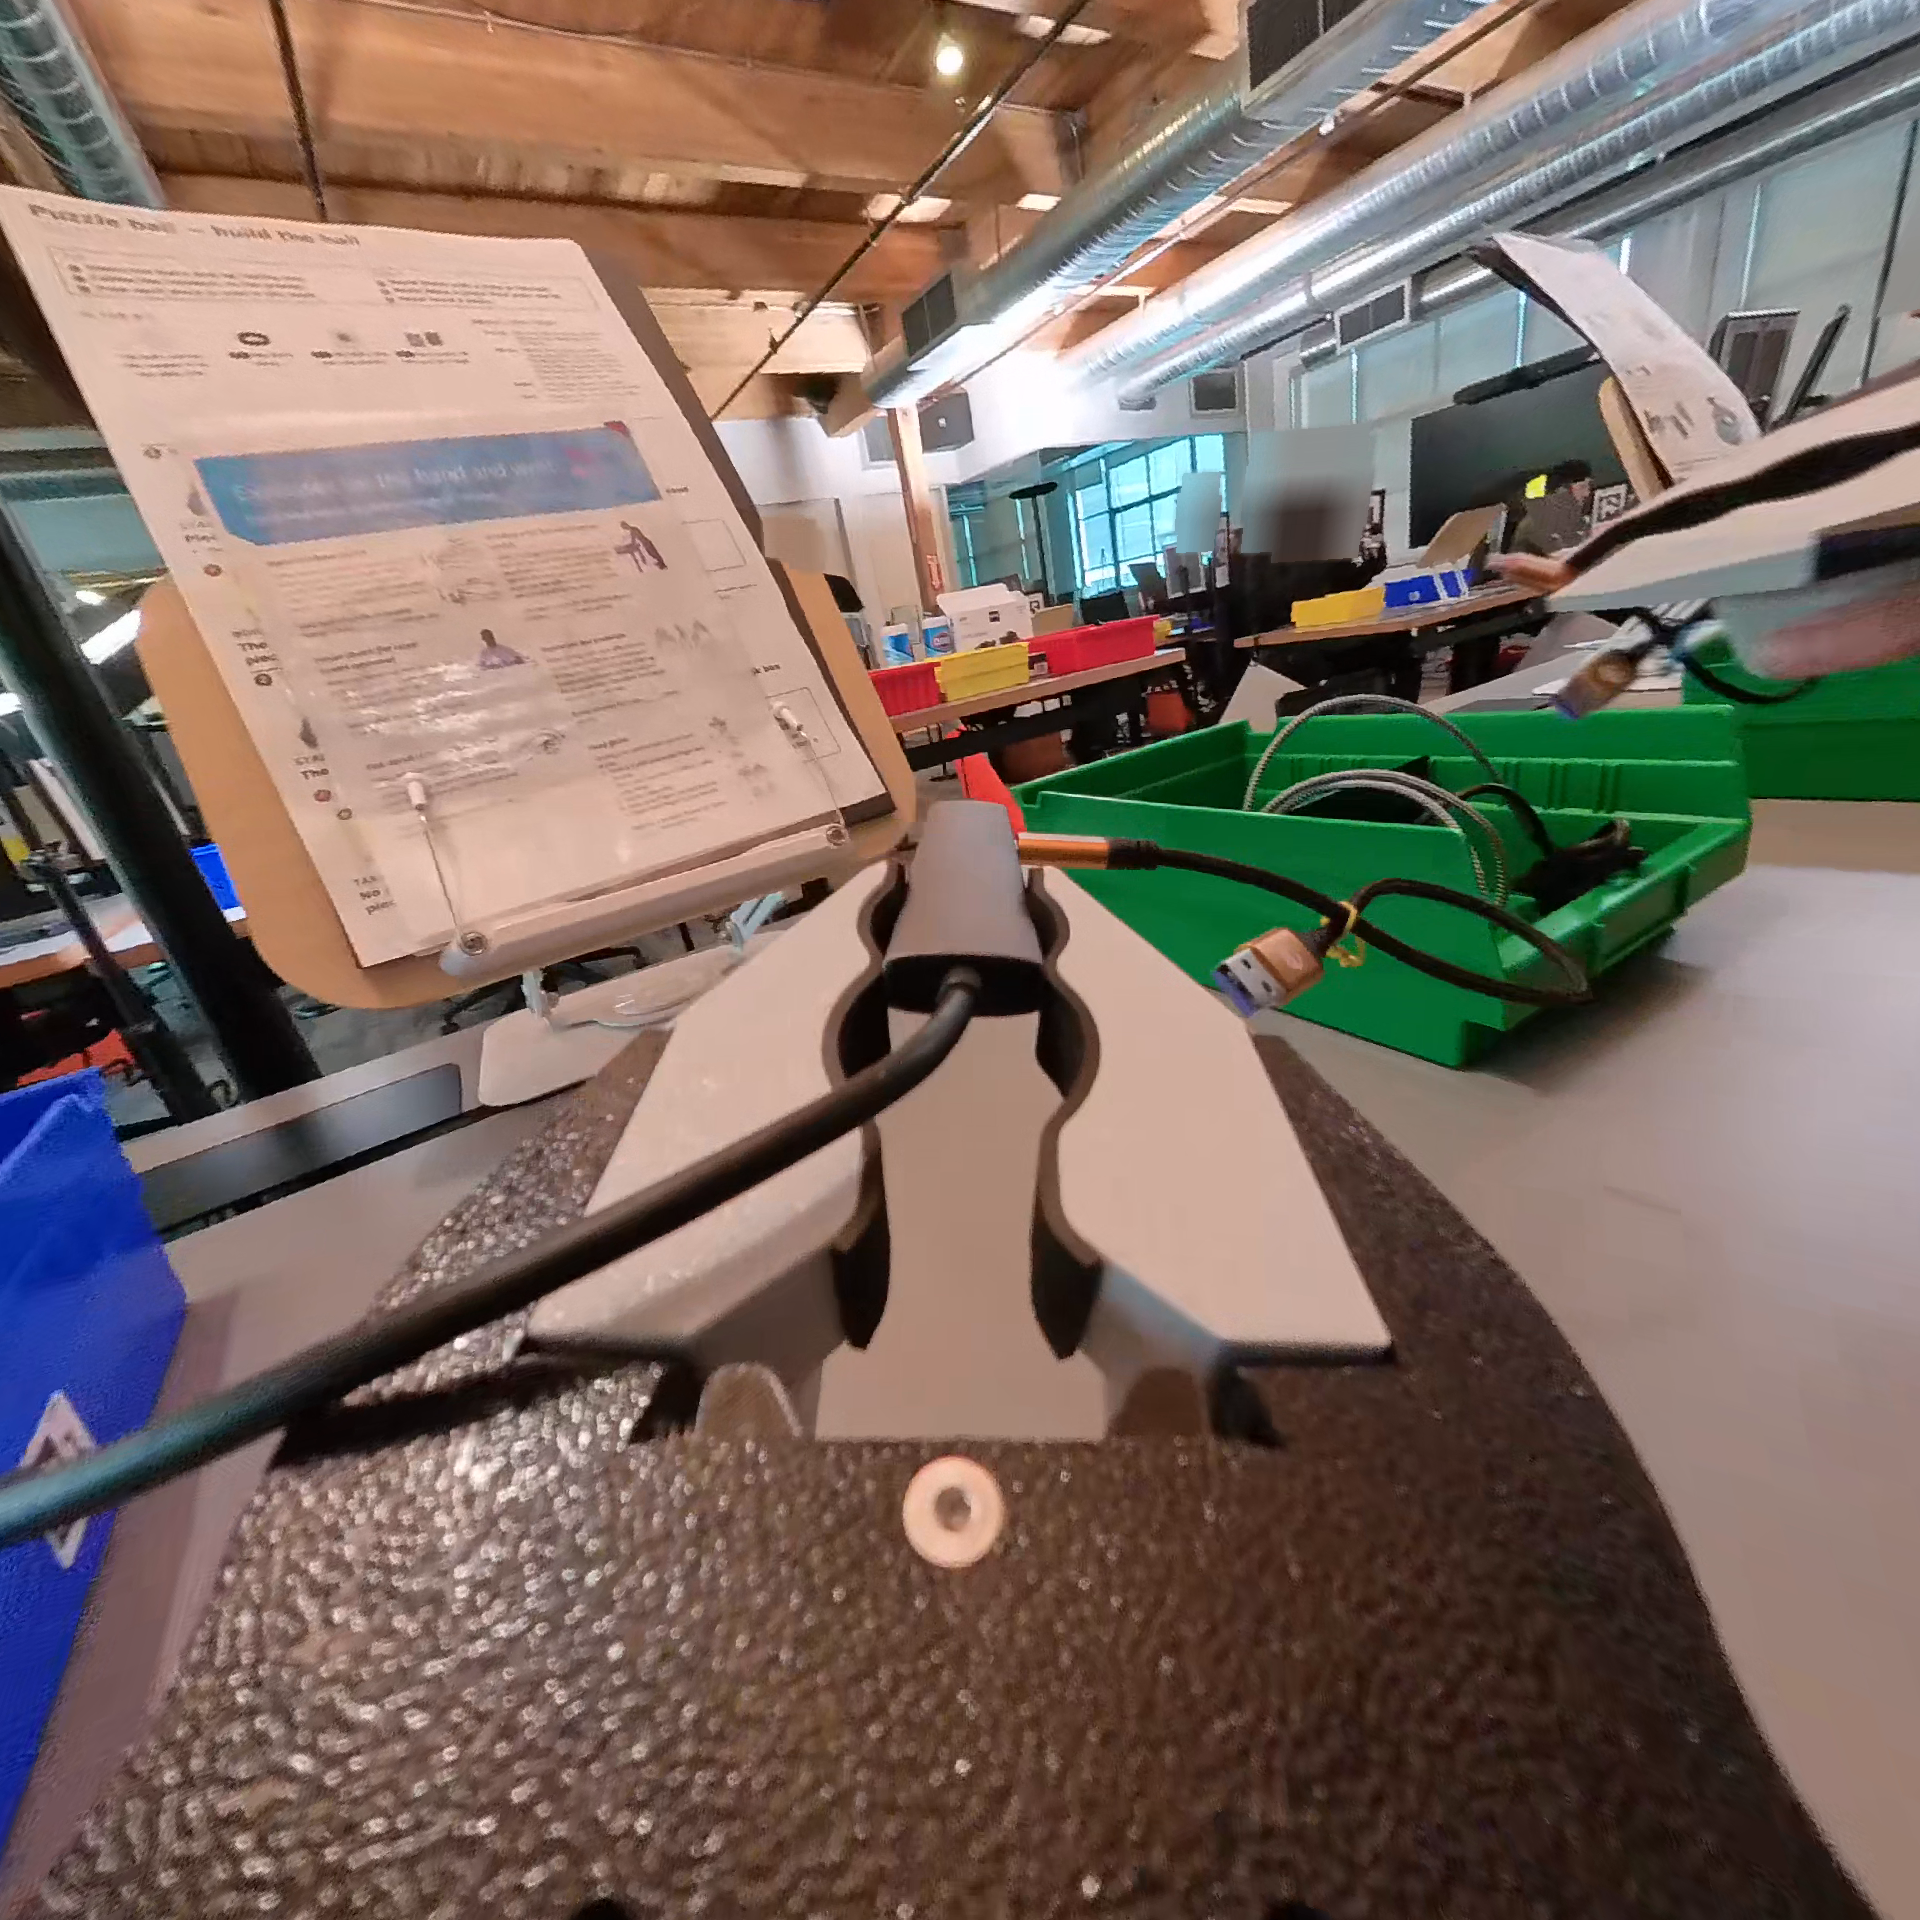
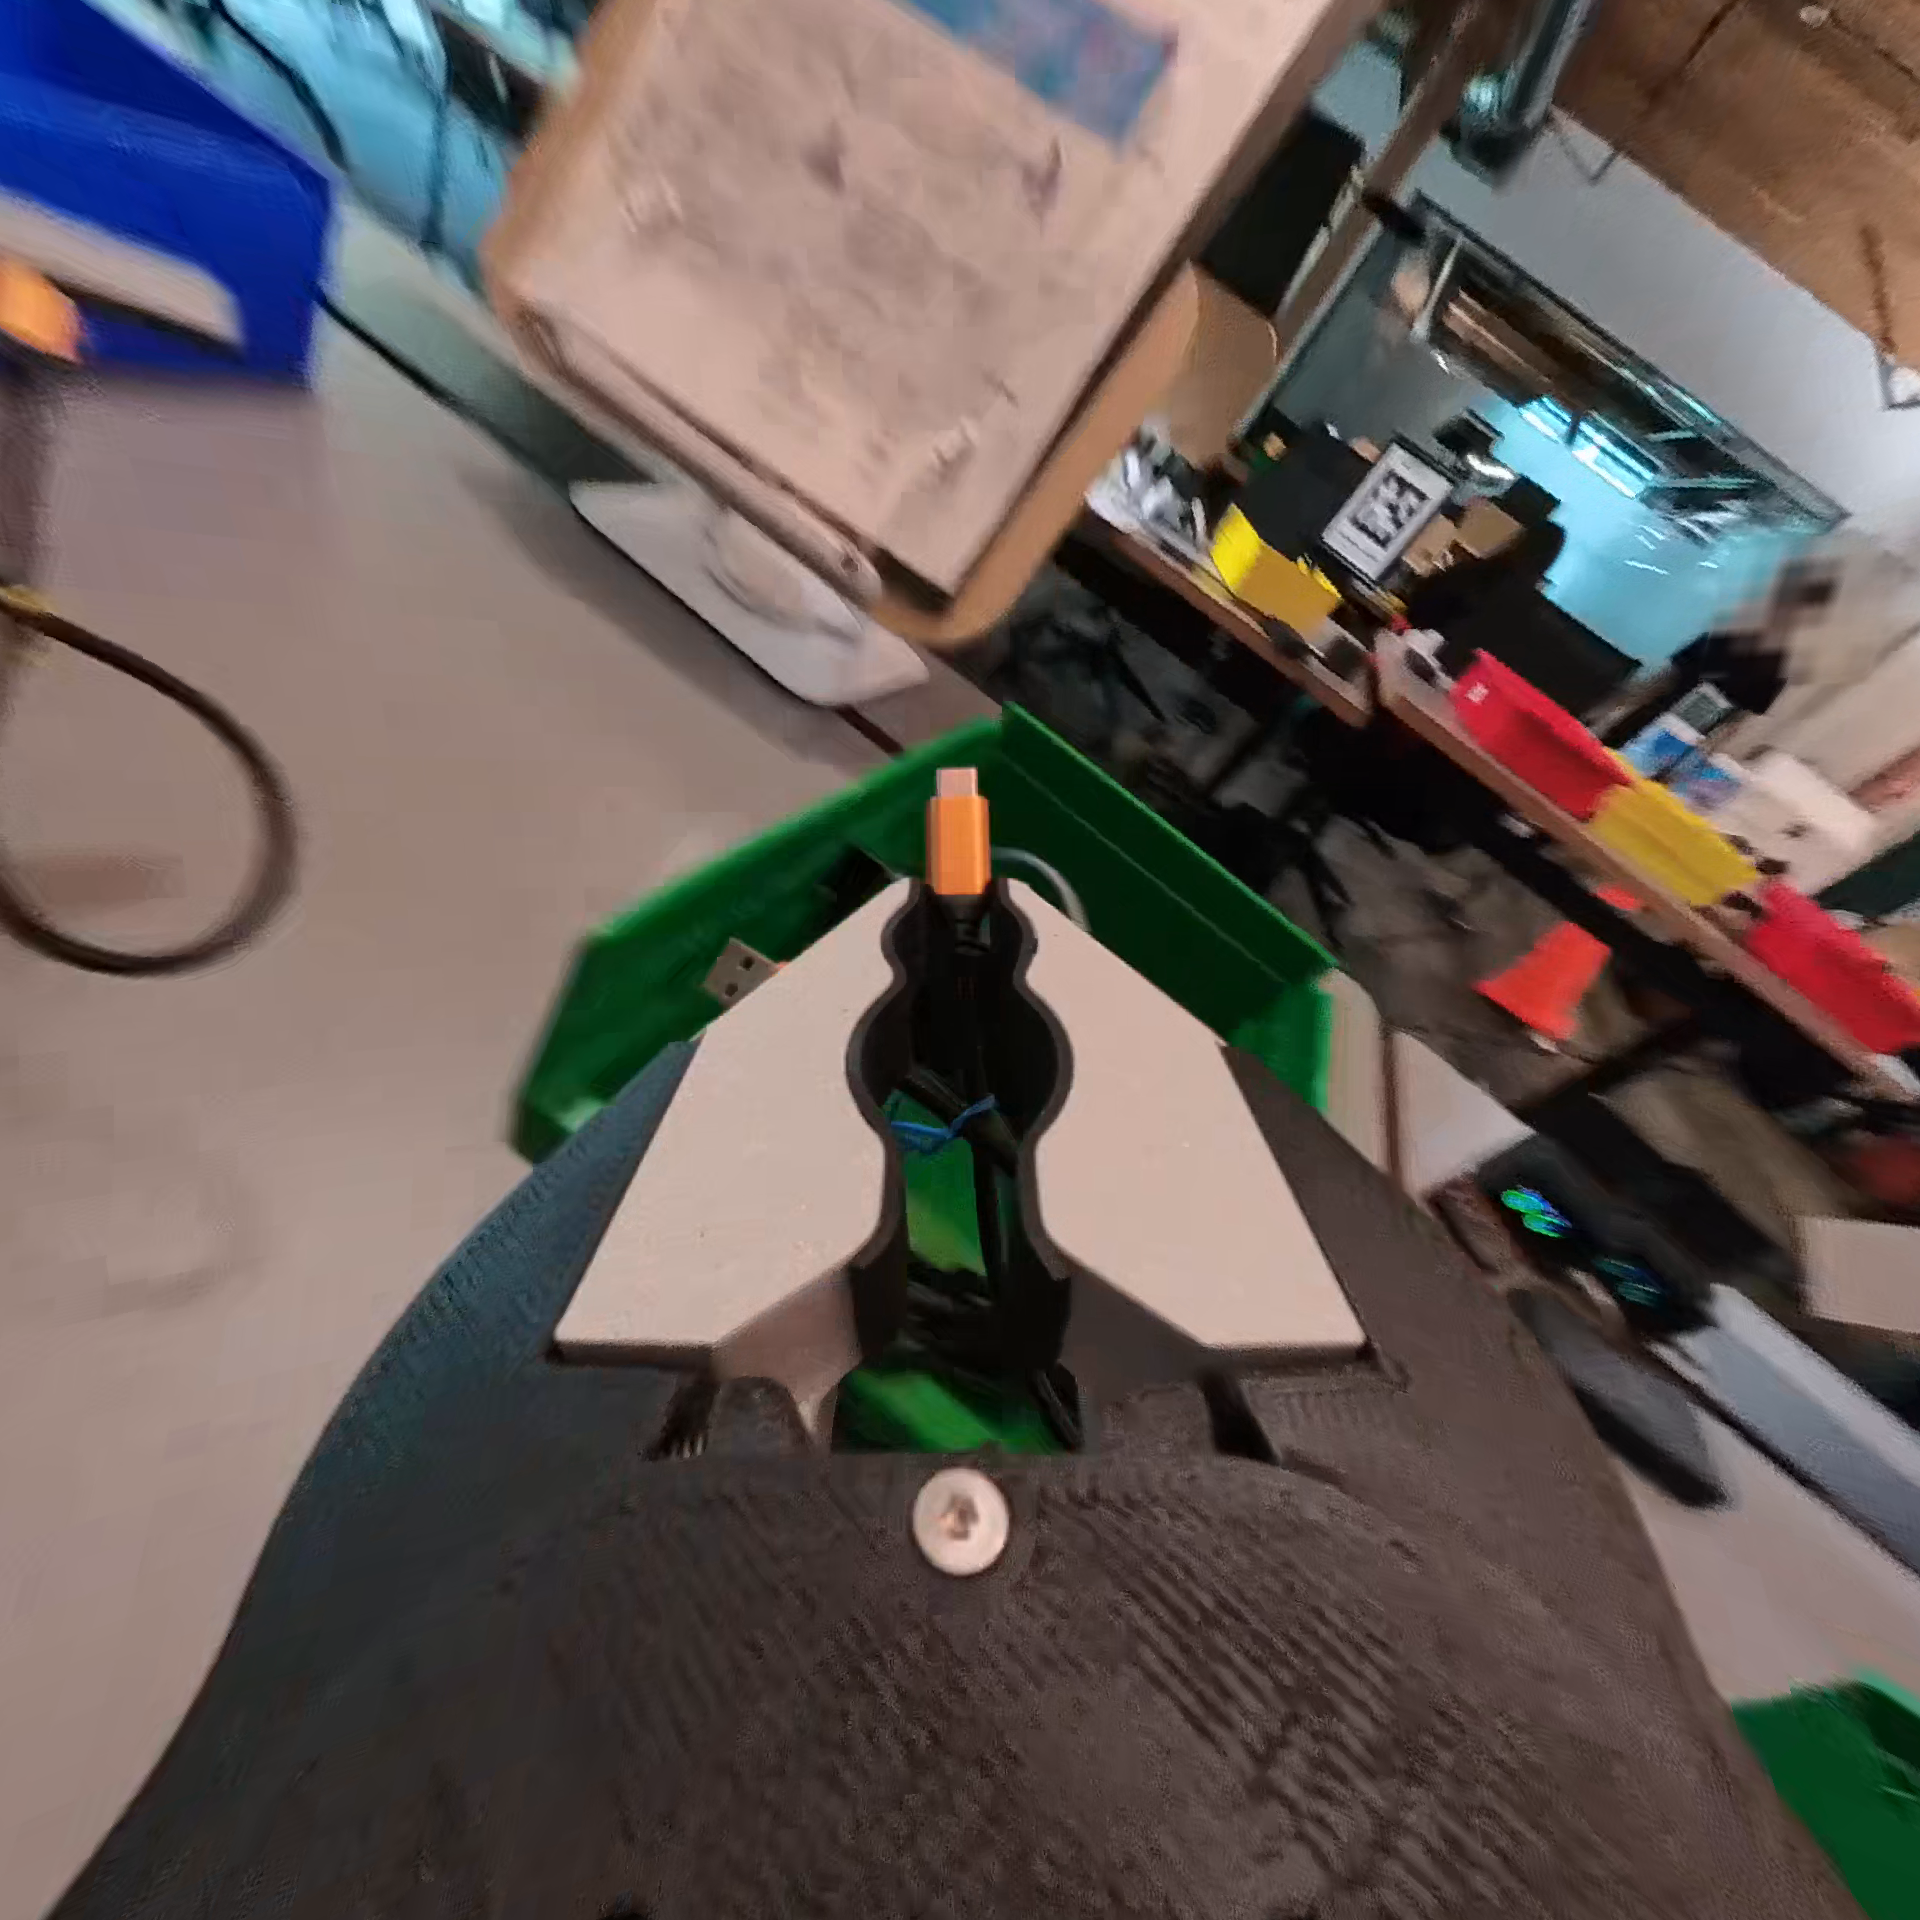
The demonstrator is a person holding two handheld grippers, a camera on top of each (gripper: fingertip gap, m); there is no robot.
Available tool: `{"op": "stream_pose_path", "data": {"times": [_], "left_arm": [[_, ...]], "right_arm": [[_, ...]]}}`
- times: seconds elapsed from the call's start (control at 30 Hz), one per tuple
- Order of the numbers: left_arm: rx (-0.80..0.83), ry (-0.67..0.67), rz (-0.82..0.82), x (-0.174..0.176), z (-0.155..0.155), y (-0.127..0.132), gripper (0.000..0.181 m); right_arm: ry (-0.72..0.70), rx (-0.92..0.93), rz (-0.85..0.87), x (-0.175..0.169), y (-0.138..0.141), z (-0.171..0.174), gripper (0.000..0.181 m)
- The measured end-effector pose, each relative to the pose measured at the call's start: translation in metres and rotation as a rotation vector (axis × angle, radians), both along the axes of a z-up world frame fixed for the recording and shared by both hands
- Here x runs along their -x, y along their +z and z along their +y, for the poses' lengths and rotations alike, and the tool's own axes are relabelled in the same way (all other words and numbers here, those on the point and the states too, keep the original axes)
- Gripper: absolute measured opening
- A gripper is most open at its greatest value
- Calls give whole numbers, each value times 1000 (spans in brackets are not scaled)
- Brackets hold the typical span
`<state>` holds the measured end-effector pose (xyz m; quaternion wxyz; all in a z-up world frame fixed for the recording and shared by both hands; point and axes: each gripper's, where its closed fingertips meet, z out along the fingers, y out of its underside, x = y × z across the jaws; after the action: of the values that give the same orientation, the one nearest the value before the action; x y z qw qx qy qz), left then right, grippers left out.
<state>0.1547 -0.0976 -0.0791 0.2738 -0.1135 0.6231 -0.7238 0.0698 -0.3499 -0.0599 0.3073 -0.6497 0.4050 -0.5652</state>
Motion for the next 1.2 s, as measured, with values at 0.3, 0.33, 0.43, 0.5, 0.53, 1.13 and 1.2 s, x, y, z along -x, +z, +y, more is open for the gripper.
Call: {"op": "stream_pose_path", "data": {"times": [0.3,0.33,0.43,0.5,0.53,1.13,1.2], "left_arm": [[-14,-26,22,0,-4,-5,21],[-16,-26,26,0,-4,-6,21],[-21,-37,44,0,-5,-8,21],[-26,-49,54,0,-8,-10,21],[-30,-55,55,1,-9,-11,21],[-26,-224,39,26,-21,-11,21],[-38,-248,33,31,-24,-13,21]], "right_arm": [[107,184,399,-43,-56,-43,14],[111,141,484,-39,-68,-41,32],[68,13,616,-28,-86,-43,70],[7,-21,582,-24,-77,-50,88],[4,-61,554,-21,-70,-47,96],[429,-444,-35,-5,-2,137,84],[456,-437,-84,-16,-7,156,80]]}}
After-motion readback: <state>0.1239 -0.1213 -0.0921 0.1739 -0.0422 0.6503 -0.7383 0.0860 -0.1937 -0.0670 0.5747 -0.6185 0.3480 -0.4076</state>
